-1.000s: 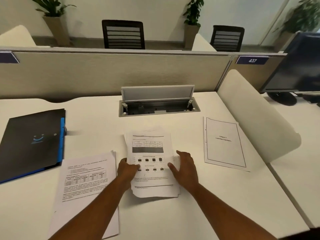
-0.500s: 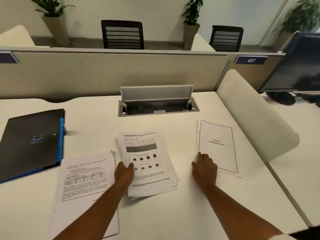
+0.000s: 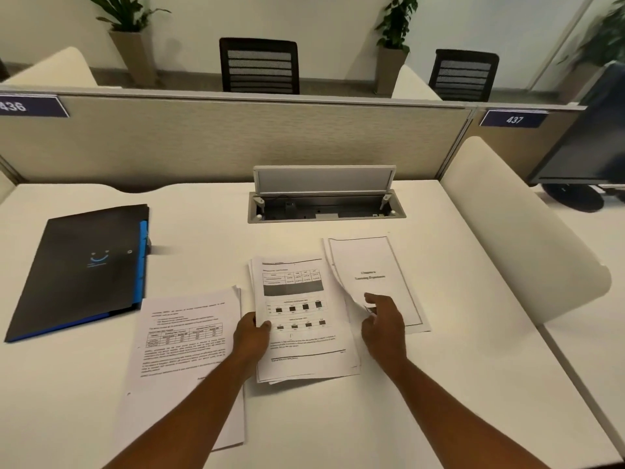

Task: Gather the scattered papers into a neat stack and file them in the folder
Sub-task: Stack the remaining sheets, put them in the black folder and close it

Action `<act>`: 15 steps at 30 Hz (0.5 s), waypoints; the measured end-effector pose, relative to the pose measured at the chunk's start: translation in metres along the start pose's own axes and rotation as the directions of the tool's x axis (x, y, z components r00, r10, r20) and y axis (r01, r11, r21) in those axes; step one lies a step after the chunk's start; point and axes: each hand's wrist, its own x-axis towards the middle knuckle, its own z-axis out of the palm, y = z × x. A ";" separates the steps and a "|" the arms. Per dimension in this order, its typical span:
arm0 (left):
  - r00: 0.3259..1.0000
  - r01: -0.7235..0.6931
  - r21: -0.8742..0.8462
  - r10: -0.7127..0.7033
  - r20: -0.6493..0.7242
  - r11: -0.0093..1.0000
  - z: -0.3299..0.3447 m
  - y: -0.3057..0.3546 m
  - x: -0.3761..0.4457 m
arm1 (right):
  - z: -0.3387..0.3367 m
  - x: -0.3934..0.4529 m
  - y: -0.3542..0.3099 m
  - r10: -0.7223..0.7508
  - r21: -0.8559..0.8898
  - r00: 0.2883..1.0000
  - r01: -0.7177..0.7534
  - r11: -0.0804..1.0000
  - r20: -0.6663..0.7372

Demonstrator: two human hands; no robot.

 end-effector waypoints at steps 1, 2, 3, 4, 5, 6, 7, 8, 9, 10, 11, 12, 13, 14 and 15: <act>1.000 -0.001 0.002 0.001 -0.002 1.000 0.000 0.000 0.000 | 0.003 -0.006 -0.010 -0.040 0.033 0.999 0.038 0.999 0.036; 1.000 -0.001 0.002 0.001 -0.006 1.000 0.000 0.000 0.000 | 0.008 -0.013 -0.020 -0.070 0.066 0.994 0.065 0.996 0.083; 1.000 0.001 -0.004 -0.001 -0.007 1.000 0.001 0.000 0.001 | 0.013 -0.021 -0.028 -0.095 0.095 0.985 0.081 0.992 0.143; 1.000 0.007 -0.020 -0.007 -0.006 1.000 0.001 -0.001 0.001 | 0.018 -0.030 -0.034 -0.118 0.120 0.972 0.095 0.988 0.201; 1.000 0.018 -0.043 -0.018 -0.002 0.999 0.002 -0.001 0.001 | 0.023 -0.038 -0.040 -0.139 0.142 0.957 0.105 0.984 0.255; 0.999 0.033 -0.067 -0.033 0.003 0.997 0.003 0.000 0.000 | 0.027 -0.046 -0.044 -0.156 0.164 0.939 0.110 0.980 0.306; 0.999 0.048 -0.088 -0.047 0.005 0.995 0.004 0.000 0.000 | 0.031 -0.052 -0.047 -0.165 0.181 0.922 0.107 0.978 0.350; 0.998 0.060 -0.104 -0.059 0.006 0.993 0.005 0.001 -0.001 | 0.034 -0.058 -0.050 -0.175 0.195 0.908 0.106 0.975 0.381; 0.997 0.073 -0.120 -0.073 0.008 0.990 0.005 0.001 -0.002 | 0.037 -0.063 -0.053 -0.193 0.209 0.893 0.115 0.971 0.407; 0.996 0.088 -0.142 -0.086 0.021 0.986 0.005 0.002 -0.003 | 0.041 -0.068 -0.055 -0.215 0.221 0.875 0.128 0.967 0.433; 0.995 0.099 -0.173 -0.093 0.044 0.980 0.004 0.003 -0.004 | 0.044 -0.072 -0.056 -0.241 0.230 0.857 0.148 0.962 0.456; 0.994 0.097 -0.206 -0.083 0.071 0.974 0.002 0.003 -0.005 | 0.047 -0.076 -0.058 -0.264 0.236 0.836 0.166 0.957 0.481; 0.994 0.077 -0.226 -0.056 0.096 0.971 0.001 0.002 -0.006 | 0.049 -0.078 -0.060 -0.278 0.238 0.817 0.178 0.955 0.505; 0.993 0.050 -0.226 -0.025 0.113 0.973 0.001 0.001 -0.007 | 0.051 -0.080 -0.062 -0.283 0.242 0.799 0.177 0.954 0.531; 0.992 0.026 -0.214 0.001 0.123 0.976 0.001 -0.001 -0.008 | 0.051 -0.081 -0.063 -0.281 0.236 0.786 0.176 0.956 0.551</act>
